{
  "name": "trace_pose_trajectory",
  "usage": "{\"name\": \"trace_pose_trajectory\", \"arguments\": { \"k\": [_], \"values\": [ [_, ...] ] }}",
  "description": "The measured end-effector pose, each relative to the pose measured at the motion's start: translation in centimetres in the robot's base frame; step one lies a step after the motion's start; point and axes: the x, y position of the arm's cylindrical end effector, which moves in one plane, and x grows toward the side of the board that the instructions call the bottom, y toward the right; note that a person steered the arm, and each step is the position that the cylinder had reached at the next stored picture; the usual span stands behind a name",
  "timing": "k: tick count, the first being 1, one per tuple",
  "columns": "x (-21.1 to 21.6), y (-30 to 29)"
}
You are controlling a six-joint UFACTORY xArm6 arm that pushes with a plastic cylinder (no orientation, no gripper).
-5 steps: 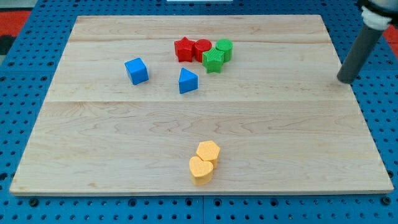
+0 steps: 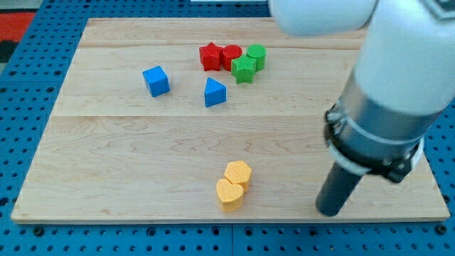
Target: Slide the yellow heart closer to yellow hexagon
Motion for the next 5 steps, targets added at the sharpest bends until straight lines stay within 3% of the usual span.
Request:
{"name": "trace_pose_trajectory", "arguments": {
  "k": [1, 5],
  "values": [
    [0.6, -2.5],
    [-4.9, -12.6]
  ]
}}
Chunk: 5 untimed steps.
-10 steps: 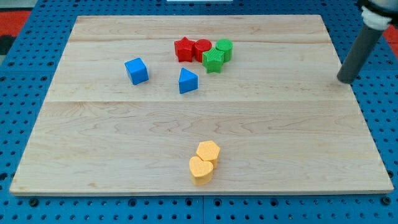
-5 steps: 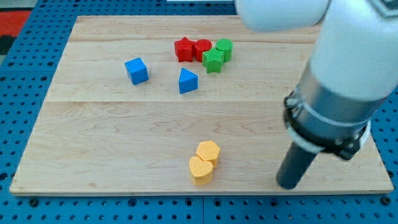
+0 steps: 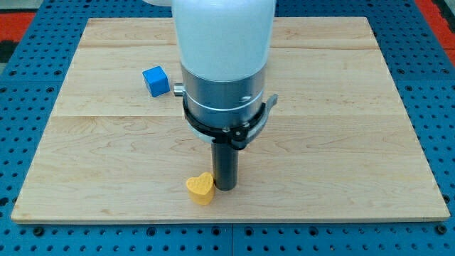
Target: Slide the yellow heart closer to yellow hexagon
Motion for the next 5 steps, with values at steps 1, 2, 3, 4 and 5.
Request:
{"name": "trace_pose_trajectory", "arguments": {
  "k": [1, 2, 3, 4, 5],
  "values": [
    [0.0, -0.4],
    [1.5, -0.2],
    [3.4, -0.6],
    [4.1, -3.2],
    [4.0, -7.0]
  ]
}}
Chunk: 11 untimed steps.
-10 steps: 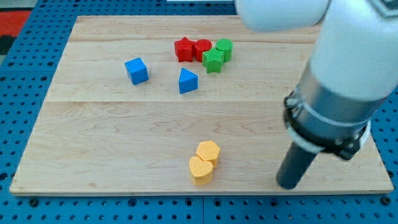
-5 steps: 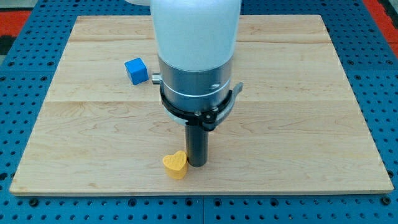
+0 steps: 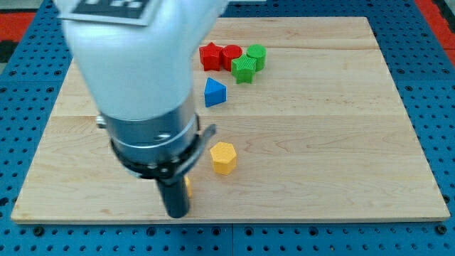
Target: Slide the yellow heart closer to yellow hexagon
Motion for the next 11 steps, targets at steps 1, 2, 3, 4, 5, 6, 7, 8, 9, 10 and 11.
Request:
{"name": "trace_pose_trajectory", "arguments": {
  "k": [1, 2, 3, 4, 5, 6, 7, 8, 9, 10, 11],
  "values": [
    [-1.1, -1.7],
    [-2.3, -2.0],
    [-3.5, -2.0],
    [-3.5, -1.8],
    [-3.5, -1.8],
    [-3.6, -1.4],
    [-4.2, -1.0],
    [-5.1, -0.2],
    [-5.9, 0.5],
    [-6.6, 0.9],
    [-7.5, 0.9]
  ]
}}
